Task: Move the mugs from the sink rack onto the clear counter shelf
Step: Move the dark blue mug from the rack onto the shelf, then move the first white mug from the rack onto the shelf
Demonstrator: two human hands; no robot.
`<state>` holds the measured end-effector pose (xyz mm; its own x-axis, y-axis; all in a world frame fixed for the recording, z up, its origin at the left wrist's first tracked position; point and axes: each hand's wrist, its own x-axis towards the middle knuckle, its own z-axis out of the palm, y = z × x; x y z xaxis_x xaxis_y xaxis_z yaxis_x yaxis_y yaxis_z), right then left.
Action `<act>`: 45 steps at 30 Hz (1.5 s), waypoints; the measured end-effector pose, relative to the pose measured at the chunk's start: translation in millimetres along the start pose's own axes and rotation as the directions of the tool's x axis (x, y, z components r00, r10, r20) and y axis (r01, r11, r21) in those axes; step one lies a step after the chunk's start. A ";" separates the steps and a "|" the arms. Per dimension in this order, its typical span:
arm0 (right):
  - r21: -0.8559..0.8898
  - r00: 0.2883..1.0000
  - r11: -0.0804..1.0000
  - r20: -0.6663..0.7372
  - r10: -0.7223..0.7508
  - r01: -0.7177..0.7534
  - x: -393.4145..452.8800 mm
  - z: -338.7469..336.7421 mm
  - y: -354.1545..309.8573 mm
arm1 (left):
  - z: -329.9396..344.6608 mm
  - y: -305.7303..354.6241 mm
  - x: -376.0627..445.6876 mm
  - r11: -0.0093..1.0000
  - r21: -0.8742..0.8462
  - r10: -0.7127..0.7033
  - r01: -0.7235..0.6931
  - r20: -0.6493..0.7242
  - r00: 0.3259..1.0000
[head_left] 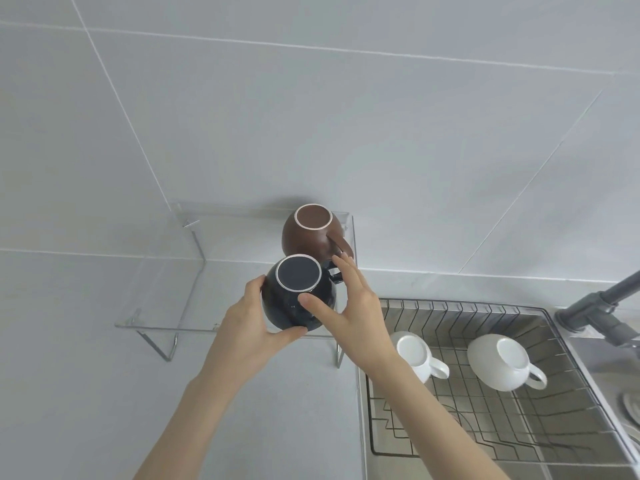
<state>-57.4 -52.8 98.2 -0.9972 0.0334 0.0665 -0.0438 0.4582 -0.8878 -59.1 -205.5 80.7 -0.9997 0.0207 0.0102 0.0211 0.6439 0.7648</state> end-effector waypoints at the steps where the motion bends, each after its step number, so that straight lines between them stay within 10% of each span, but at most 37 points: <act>1: 0.046 1.000 0.999 -0.001 0.012 -0.012 0.0 -3.1 0.9 | -1.0 4.0 -1.6 1.000 0.016 -0.011 0.011 0.004 1.000; 4: 0.205 0.997 0.977 -0.048 0.064 -0.053 0.7 -25.4 6.6 | -2.5 25.6 -10.4 0.999 0.037 -0.013 0.016 -0.076 0.997; 8: 0.335 0.966 0.931 -0.158 0.206 -0.144 -0.6 -71.6 41.5 | 13.2 67.9 -31.7 0.929 0.031 0.356 -0.369 -0.346 0.868; 12: 0.434 0.885 0.849 -0.204 0.418 -0.301 -12.2 -107.2 105.8 | 78.7 88.2 -51.8 0.787 -0.045 0.599 -0.615 -0.181 0.780; 16: 0.438 0.792 0.767 -0.174 0.585 -0.470 -33.9 -118.9 161.3 | 154.8 79.2 -53.4 0.940 -0.207 0.315 -0.270 0.225 0.922; 20: 0.397 0.729 0.707 -0.123 0.674 -0.586 -51.3 -117.9 196.6 | 215.1 53.3 -44.8 0.989 -0.052 0.149 -0.140 0.322 0.935; 33: 0.425 0.647 0.614 -0.085 0.758 -0.664 -46.5 -86.6 236.9 | 269.9 30.9 6.7 0.980 0.043 -0.195 0.195 0.415 0.889; 45: 0.486 0.818 0.802 -0.262 0.512 -0.347 -34.7 -135.9 142.2 | 189.3 109.0 7.6 1.000 0.015 -0.015 0.013 0.141 0.990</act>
<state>-20.9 131.9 31.6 -0.8222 0.4950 -0.2812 0.2817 -0.0755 -0.9565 -62.7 9.7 42.2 -0.9886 0.1189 -0.0925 0.0082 0.6555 0.7551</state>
